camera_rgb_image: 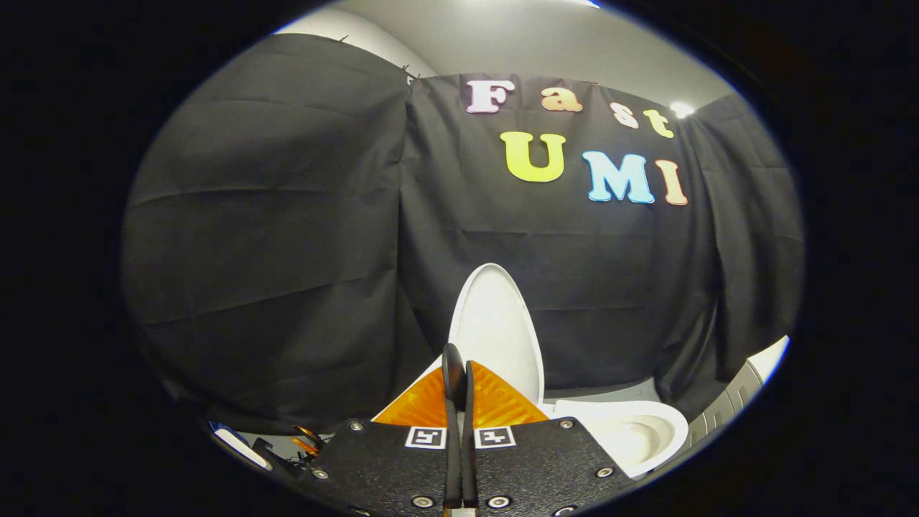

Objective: Open the toilet lid.

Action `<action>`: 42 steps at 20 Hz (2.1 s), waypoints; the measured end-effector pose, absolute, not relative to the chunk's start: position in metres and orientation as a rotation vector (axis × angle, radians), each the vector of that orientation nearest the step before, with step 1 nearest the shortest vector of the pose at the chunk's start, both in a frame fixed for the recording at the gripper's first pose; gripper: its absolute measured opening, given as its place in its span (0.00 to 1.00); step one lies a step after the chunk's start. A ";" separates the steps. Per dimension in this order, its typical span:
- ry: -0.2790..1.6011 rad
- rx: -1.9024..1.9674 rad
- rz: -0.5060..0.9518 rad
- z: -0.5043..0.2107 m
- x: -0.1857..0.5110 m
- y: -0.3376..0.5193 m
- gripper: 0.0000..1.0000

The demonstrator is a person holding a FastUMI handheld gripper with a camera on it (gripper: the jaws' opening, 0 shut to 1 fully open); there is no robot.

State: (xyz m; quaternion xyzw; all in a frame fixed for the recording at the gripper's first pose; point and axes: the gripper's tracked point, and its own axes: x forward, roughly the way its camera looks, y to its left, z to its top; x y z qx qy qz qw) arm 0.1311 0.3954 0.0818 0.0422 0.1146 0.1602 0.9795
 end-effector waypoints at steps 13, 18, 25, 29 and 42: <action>0.156 0.127 0.482 0.108 0.099 0.360 0.94; 0.071 0.135 0.406 0.134 0.094 0.291 0.94; 0.027 0.150 0.189 0.145 0.091 0.173 0.93; -0.017 0.155 0.126 0.141 0.073 0.133 0.93; -0.074 0.144 0.040 0.098 0.001 0.082 0.93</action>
